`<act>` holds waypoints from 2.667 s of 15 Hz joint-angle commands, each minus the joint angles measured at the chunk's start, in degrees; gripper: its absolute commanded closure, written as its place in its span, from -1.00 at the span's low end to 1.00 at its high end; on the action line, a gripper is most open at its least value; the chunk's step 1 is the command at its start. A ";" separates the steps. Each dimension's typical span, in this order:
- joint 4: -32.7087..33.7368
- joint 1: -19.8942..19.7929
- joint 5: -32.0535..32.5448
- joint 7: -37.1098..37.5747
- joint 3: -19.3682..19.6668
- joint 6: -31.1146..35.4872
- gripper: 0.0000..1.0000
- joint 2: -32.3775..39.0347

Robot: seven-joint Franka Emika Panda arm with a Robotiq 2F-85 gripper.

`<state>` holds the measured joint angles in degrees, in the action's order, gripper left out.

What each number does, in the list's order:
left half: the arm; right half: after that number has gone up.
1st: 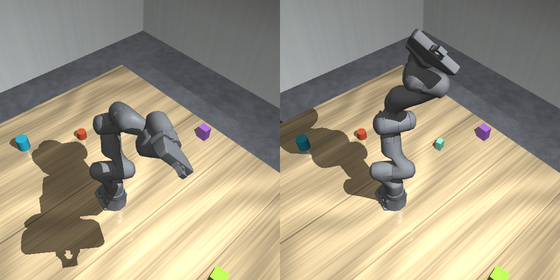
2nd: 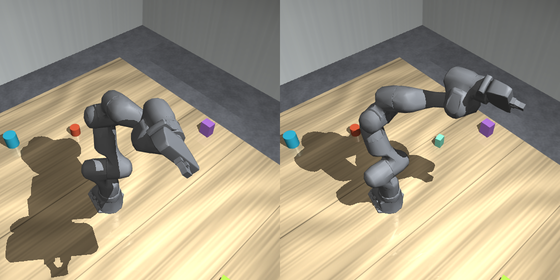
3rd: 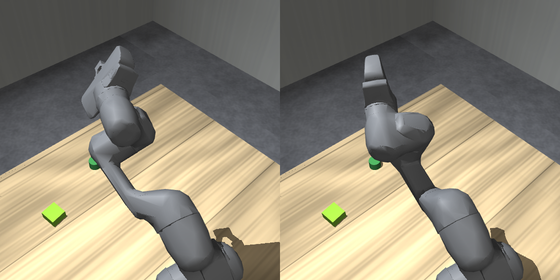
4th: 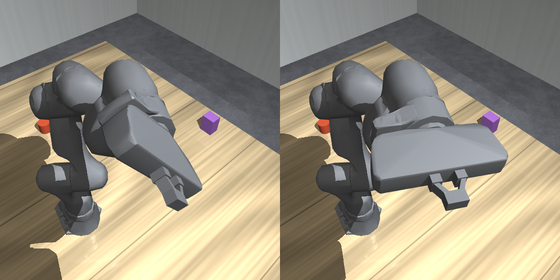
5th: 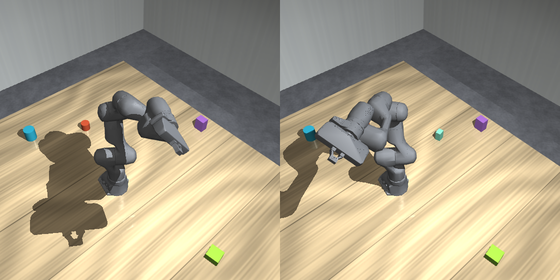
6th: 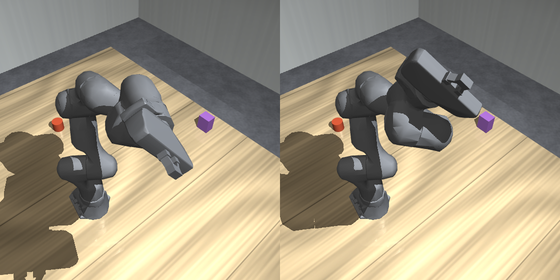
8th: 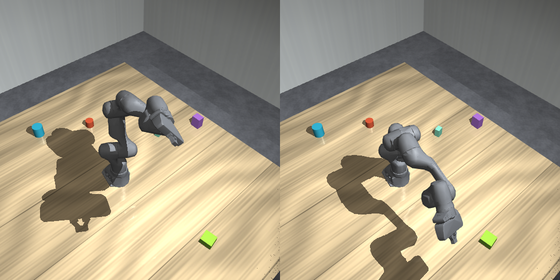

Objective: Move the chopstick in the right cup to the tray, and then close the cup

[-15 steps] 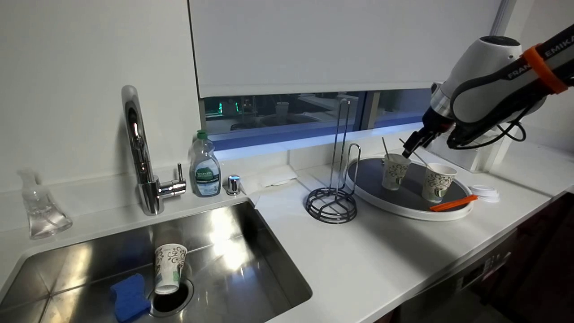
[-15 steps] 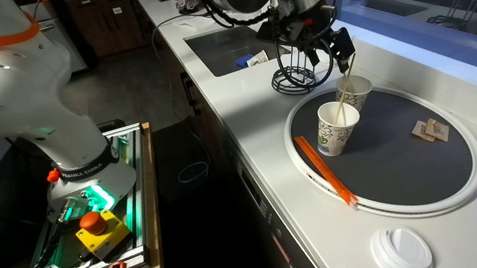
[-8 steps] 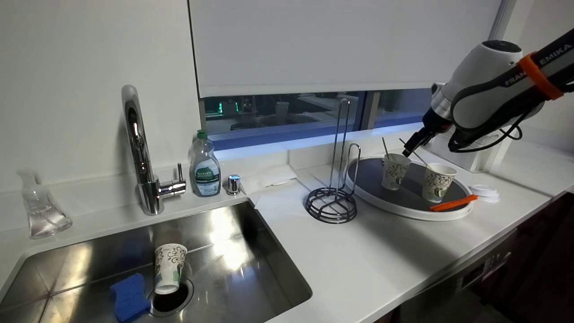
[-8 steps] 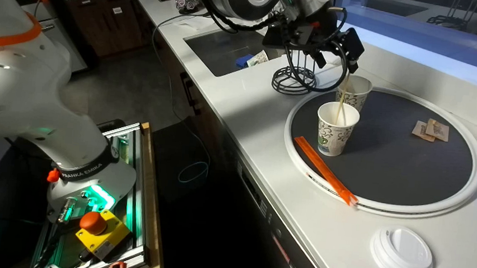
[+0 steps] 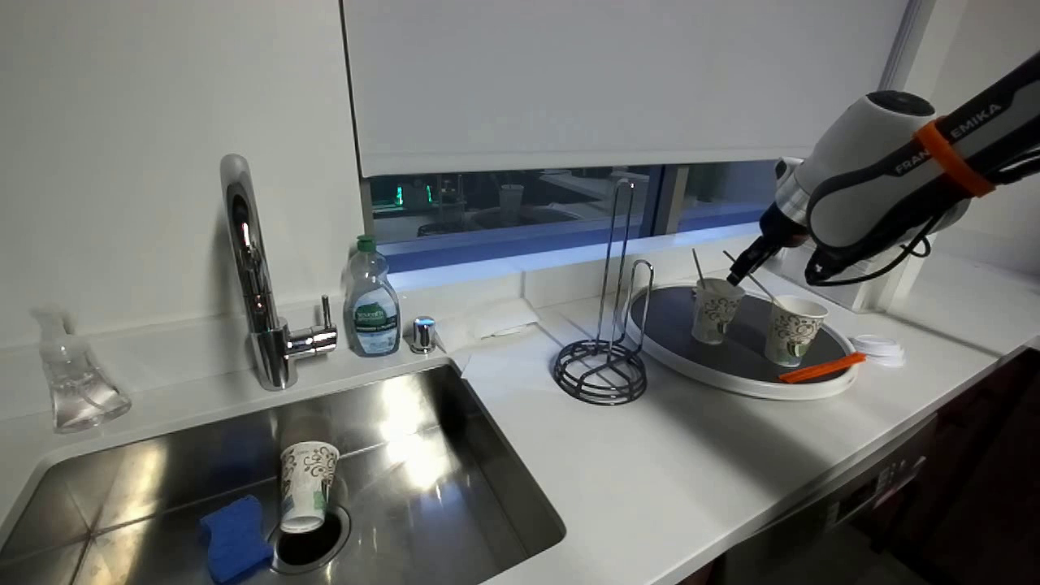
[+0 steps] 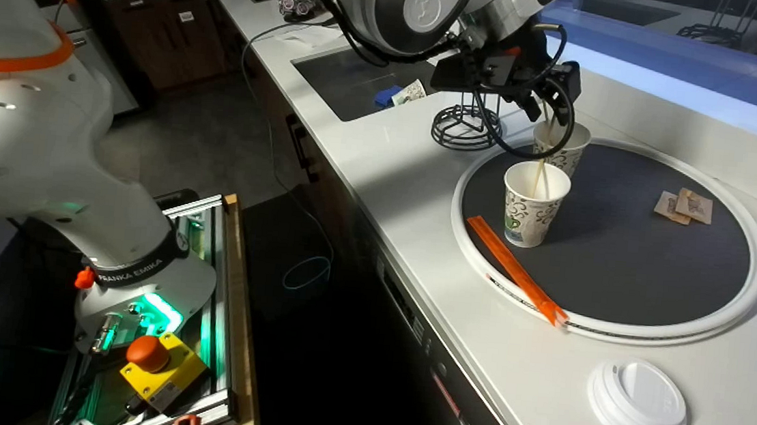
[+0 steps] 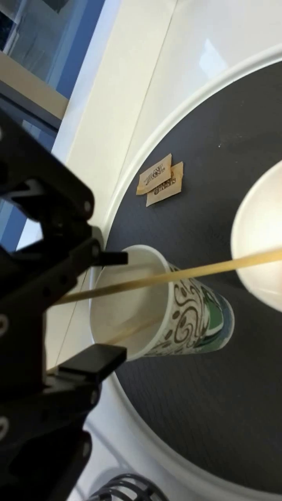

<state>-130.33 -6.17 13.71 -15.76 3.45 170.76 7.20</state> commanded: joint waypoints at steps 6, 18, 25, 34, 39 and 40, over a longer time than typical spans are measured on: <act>0.49 0.04 2.25 -0.19 2.50 3.51 1.00 0.93; 0.46 1.79 10.45 3.69 7.54 7.86 0.97 0.02; 0.11 4.34 13.77 9.84 10.09 6.26 0.97 -2.73; -1.38 5.44 16.14 14.89 10.11 5.02 0.97 -6.52; -2.64 4.70 18.01 16.91 9.99 4.47 0.97 -9.78; -2.77 4.47 18.15 17.20 9.97 4.38 0.97 -10.59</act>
<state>-131.17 -1.44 29.07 -1.30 13.01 177.30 0.35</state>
